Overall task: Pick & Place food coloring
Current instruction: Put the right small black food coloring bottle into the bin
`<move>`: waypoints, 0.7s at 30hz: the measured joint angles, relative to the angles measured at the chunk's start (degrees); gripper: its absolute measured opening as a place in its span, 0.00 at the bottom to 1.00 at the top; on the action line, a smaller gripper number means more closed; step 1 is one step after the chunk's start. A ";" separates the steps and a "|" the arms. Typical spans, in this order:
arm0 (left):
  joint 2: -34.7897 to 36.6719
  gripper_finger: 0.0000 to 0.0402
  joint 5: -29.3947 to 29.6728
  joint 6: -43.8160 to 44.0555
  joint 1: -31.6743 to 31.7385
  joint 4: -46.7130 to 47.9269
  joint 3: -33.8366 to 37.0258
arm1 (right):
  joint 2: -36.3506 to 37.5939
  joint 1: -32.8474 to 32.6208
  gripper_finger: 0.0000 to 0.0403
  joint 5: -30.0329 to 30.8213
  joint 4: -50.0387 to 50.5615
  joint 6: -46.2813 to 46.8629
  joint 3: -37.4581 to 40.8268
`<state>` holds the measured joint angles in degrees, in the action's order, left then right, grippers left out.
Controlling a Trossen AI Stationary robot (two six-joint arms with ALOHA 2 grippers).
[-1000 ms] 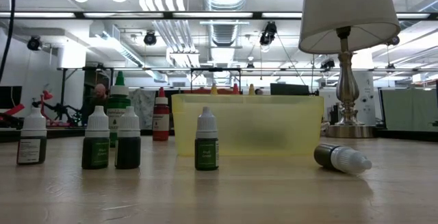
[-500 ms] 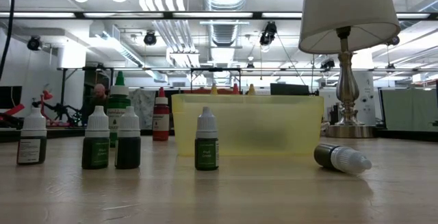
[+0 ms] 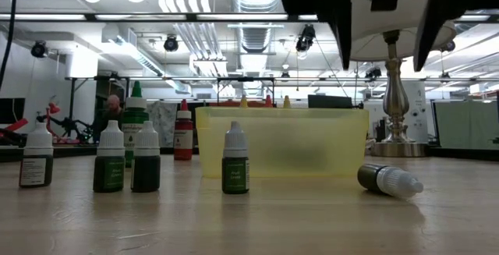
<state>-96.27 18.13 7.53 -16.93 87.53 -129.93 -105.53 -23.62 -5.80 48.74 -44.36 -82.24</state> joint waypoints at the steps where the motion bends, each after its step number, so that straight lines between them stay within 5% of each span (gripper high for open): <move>1: 0.00 0.00 0.00 -0.02 0.00 -0.02 0.00 | -0.44 0.00 0.56 0.02 -0.09 -0.91 0.01; 21: -0.02 0.00 0.01 -0.35 0.00 -0.04 0.00 | -9.07 -0.02 0.56 0.24 -1.16 -12.98 0.15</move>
<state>-96.29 18.14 7.18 -16.93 87.48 -129.93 -114.60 -23.64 -5.55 47.58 -57.34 -82.08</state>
